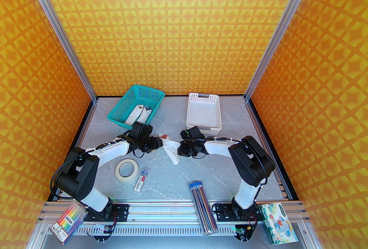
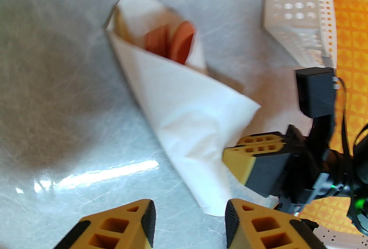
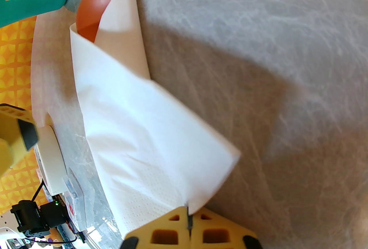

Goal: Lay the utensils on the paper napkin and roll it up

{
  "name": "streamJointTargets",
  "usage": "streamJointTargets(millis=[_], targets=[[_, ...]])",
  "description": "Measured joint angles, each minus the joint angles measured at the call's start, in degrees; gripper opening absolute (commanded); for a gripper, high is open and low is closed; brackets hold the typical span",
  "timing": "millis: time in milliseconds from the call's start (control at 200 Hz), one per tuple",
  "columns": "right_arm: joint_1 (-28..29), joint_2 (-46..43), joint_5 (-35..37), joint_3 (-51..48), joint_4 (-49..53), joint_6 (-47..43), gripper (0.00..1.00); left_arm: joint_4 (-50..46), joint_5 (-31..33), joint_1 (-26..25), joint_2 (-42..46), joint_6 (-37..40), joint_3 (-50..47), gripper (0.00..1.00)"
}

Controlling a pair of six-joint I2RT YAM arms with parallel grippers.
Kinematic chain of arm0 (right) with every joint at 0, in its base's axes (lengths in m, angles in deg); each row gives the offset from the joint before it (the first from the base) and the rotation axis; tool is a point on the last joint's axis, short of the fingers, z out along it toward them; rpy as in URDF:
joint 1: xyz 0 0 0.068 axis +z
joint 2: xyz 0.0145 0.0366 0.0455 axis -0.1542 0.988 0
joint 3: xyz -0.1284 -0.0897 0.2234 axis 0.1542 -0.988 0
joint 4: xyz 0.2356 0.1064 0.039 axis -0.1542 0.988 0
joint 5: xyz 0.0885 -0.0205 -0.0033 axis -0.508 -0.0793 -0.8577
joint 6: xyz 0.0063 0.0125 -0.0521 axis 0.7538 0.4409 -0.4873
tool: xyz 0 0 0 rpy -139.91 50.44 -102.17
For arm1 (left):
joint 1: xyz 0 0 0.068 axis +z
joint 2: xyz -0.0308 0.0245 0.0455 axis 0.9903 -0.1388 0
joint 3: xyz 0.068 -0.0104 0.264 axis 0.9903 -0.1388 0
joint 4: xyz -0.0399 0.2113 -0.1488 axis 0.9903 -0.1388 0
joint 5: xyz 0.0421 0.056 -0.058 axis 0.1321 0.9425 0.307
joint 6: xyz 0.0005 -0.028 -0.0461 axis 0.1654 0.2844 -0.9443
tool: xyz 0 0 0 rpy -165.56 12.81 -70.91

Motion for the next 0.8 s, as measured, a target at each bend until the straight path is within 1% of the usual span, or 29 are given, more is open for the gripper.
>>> streamJointTargets(millis=[185,545,800], targets=[[0.4,0.0,1.4,0.9,1.7,-1.0,0.0,3.2,0.0,-0.4,-2.0,-1.7,0.0,0.47],[0.6,0.0,2.1,1.1,2.2,-1.6,0.0,7.5,0.0,-2.6,-9.4,-4.4,0.5,0.46],[0.6,0.0,2.1,1.2,2.4,-2.2,0.0,9.7,-0.1,-3.1,-11.7,-5.3,2.1,0.41]])
